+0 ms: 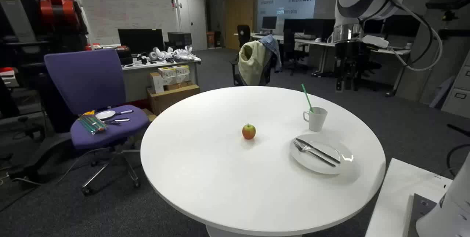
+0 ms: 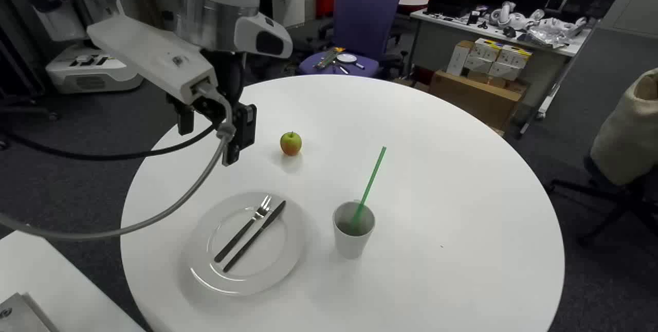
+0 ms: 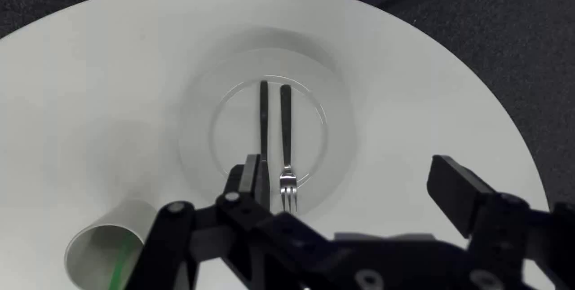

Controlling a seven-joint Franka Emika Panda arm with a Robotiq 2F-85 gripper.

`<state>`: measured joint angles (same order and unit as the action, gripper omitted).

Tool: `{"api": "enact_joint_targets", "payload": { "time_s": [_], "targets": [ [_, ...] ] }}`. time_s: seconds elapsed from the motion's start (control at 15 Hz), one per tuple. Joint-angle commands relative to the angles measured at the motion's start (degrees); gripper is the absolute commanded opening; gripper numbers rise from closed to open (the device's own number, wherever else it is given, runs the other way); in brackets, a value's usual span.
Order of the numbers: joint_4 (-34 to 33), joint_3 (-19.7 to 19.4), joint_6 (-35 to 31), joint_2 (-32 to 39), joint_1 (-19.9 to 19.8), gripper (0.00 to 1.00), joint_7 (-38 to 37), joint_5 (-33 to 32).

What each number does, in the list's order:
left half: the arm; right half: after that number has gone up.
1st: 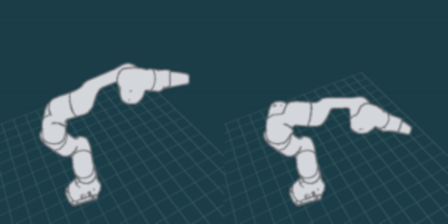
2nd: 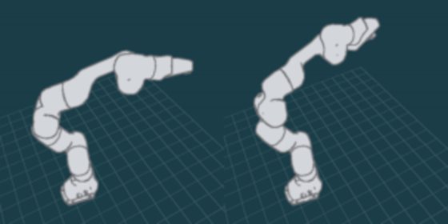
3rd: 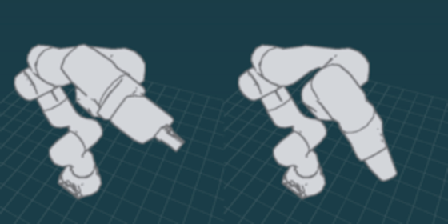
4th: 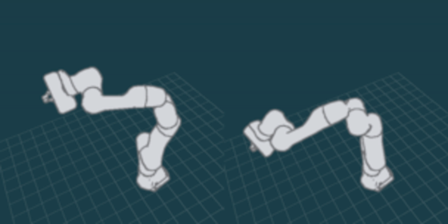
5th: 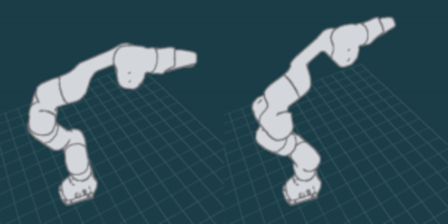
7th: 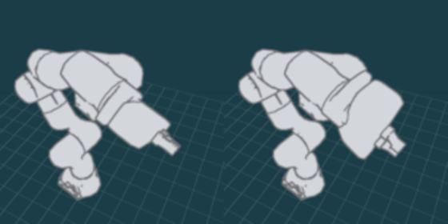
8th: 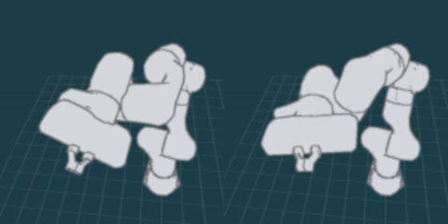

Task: Remove the green straw from the mug and put it on the table

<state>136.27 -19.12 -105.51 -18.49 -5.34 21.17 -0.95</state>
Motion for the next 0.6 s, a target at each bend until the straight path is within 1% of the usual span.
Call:
{"api": "enact_joint_targets", "payload": {
  "time_s": [0.0, 0.53],
  "targets": [
    [-0.1, 1.5, 0.1, 0.2, -1.6, 1.0, 0.4, 0.5],
    [-0.4, 1.3, -0.1, 0.8, -2.0, 1.0, 0.2, 0.0]
  ]
}}
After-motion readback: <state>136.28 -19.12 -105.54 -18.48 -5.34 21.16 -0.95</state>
